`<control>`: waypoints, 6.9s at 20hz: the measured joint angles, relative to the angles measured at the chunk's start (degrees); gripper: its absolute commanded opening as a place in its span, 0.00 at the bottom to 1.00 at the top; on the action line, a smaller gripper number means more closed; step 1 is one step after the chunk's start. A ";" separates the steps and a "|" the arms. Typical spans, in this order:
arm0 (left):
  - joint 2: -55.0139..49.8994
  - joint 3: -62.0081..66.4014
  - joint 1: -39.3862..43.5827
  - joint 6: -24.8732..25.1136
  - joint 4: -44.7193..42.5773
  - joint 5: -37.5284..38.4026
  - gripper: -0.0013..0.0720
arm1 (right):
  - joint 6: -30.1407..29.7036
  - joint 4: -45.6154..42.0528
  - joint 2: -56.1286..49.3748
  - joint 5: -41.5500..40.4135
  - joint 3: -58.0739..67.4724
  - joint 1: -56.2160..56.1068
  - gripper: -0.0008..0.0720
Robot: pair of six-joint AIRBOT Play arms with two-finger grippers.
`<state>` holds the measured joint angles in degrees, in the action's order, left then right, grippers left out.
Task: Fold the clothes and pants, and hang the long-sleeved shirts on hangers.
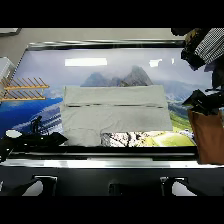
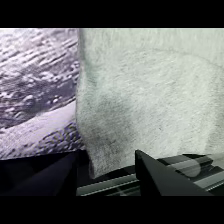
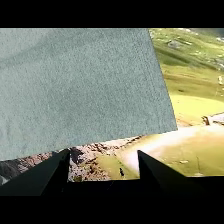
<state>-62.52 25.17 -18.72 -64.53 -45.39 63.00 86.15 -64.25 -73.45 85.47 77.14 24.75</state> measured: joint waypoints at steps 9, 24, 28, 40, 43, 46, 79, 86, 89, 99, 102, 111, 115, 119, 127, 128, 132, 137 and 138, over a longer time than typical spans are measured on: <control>0.00 -2.56 0.31 0.07 1.25 0.15 0.04 | 0.20 0.76 0.02 0.17 0.00 0.00 0.44; 0.00 -2.78 0.33 0.26 1.51 0.31 0.04 | -5.25 2.97 -9.01 -1.99 -7.74 5.29 0.61; 0.02 -2.73 0.33 0.26 1.51 0.50 0.04 | -7.02 1.46 -11.45 -6.40 -12.57 5.57 0.61; 0.00 -2.73 0.33 0.26 1.51 0.22 0.04 | -11.54 5.27 -12.35 -15.04 -23.23 5.66 0.49; 0.02 -2.71 0.33 0.26 1.51 0.00 0.04 | -12.74 6.97 -12.41 -17.03 -24.15 5.66 0.34; 0.02 -2.58 0.33 0.26 1.49 0.00 0.04 | -14.49 8.37 -12.48 -19.08 -24.52 5.66 0.07; -17.90 43.71 11.65 -17.75 0.13 2.08 0.04 | 1.03 4.50 -3.65 -27.50 -13.11 -5.01 0.07; -33.75 62.51 11.98 -22.36 0.39 1.60 0.04 | 5.51 2.19 -11.08 -31.01 -4.76 -5.68 0.07; -38.73 68.94 12.02 -24.90 0.44 1.66 0.04 | 6.34 2.01 -13.11 -32.28 -3.10 -5.70 0.07; -50.53 76.32 14.16 -27.41 0.37 1.68 0.30 | 5.73 5.03 -20.92 -34.45 -1.62 -5.73 0.51; -51.23 78.47 13.73 -27.02 0.28 1.62 0.30 | 5.38 6.03 -21.44 -31.30 -0.04 -4.76 0.62; -43.19 90.31 12.92 -26.05 -15.65 12.02 0.48 | 0.50 8.92 -24.68 -14.88 6.95 4.59 0.91; -39.93 91.23 13.79 -25.97 -19.45 14.58 0.48 | -3.98 12.28 -29.07 -13.88 7.28 4.39 0.91; -38.93 91.47 14.29 -26.08 -20.72 15.39 0.48 | -6.60 13.35 -32.09 -15.56 7.34 1.70 0.90; -38.64 90.68 14.69 -26.97 -20.85 16.83 0.23 | -7.76 11.17 -32.59 -18.86 7.37 -3.91 0.07; -38.69 89.85 15.02 -27.17 -20.33 16.85 0.04 | -7.74 10.97 -31.34 -18.97 7.48 -4.15 0.07; -39.41 84.04 19.71 -29.18 -17.07 15.45 0.04 | -5.01 7.26 -24.44 -16.68 10.27 -4.50 0.07; -44.87 78.66 32.74 -33.22 -11.43 5.29 0.04 | 0.13 0.87 -15.19 -9.68 17.38 -4.59 0.07; -46.60 78.31 35.67 -33.57 -8.52 2.14 0.04 | 1.07 0.07 -13.51 -8.24 19.08 -4.59 0.07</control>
<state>-109.12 103.48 16.95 -98.10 -53.91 65.14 87.22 -64.18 -86.96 77.23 96.23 20.16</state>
